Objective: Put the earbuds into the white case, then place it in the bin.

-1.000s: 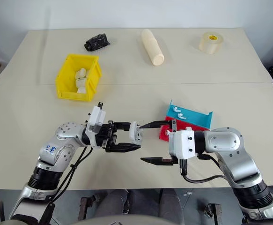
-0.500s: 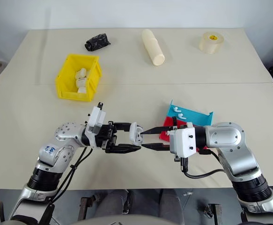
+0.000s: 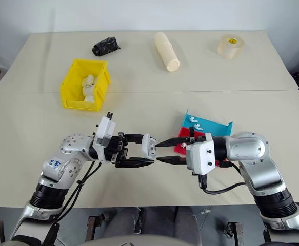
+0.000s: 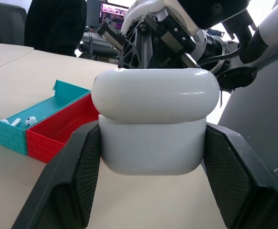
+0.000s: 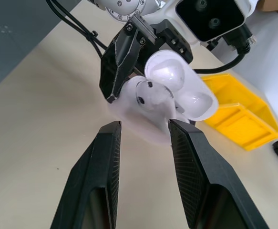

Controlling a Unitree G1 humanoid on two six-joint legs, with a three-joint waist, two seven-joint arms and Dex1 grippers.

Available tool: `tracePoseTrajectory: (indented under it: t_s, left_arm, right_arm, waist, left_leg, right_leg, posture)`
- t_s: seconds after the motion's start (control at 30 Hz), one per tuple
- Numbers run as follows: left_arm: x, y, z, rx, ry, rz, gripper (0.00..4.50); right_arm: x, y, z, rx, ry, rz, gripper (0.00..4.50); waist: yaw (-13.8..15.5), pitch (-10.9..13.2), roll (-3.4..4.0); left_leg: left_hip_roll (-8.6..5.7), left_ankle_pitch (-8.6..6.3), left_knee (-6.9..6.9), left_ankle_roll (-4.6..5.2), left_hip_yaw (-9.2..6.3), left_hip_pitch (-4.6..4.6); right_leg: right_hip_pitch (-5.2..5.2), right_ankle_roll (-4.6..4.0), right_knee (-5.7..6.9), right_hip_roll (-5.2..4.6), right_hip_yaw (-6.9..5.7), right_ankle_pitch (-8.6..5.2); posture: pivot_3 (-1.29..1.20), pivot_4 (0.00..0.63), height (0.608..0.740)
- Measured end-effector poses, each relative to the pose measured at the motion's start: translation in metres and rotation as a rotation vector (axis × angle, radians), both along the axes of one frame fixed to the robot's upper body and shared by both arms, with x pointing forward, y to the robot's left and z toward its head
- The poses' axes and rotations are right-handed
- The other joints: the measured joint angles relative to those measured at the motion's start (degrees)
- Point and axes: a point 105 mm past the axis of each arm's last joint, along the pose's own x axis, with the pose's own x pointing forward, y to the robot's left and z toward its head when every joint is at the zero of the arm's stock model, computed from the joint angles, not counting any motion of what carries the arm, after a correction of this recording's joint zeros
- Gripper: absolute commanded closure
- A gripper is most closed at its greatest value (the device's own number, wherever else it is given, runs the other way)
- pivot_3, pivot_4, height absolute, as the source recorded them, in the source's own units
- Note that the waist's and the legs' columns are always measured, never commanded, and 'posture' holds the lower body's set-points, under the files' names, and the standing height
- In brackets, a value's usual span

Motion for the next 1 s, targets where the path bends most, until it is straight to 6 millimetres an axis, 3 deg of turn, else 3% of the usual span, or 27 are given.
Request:
tracePoseTrajectory:
  t_s: [0.7,0.8,0.9,1.0]
  left_arm:
    - [0.0,0.003,-0.001,0.005,0.004,0.007,1.7]
    - [0.001,0.004,-0.001,0.005,0.001,0.011,1.7]
    - [0.001,0.004,0.0,0.002,0.002,0.015,1.7]
    - [0.0,0.003,-0.001,0.003,0.008,0.009,1.7]
  right_arm:
    - [-0.001,0.004,0.007,0.02,-0.091,0.028,2.89]
    - [-0.001,0.006,0.006,0.024,-0.09,0.032,3.47]
    - [-0.004,0.011,0.004,0.041,-0.085,0.055,4.45]
    - [-0.006,0.016,0.004,0.054,-0.088,0.074,4.45]
  waist:
    - [-0.02,0.0,0.0]
    - [-0.02,0.0,0.0]
    - [-0.04,0.0,0.0]
    - [-0.04,0.0,0.0]
  left_leg:
    - [0.0,0.01,0.01,-0.01,0.0,0.0]
    - [0.0,0.01,0.01,-0.01,0.0,0.0]
    - [0.0,0.01,0.01,-0.01,0.0,0.01]
    - [-0.01,0.01,0.02,-0.01,0.0,0.0]
  right_leg:
    - [0.0,0.0,0.07,0.0,0.0,0.0]
    - [0.0,0.0,0.08,0.0,0.0,0.0]
    - [0.0,0.0,0.09,0.0,0.0,0.0]
    - [0.0,0.0,0.1,0.0,0.01,0.0]
  posture:
    - [0.0,0.15,0.74]
    - [0.0,0.15,0.74]
    - [0.0,0.15,0.74]
    - [0.0,0.15,0.74]
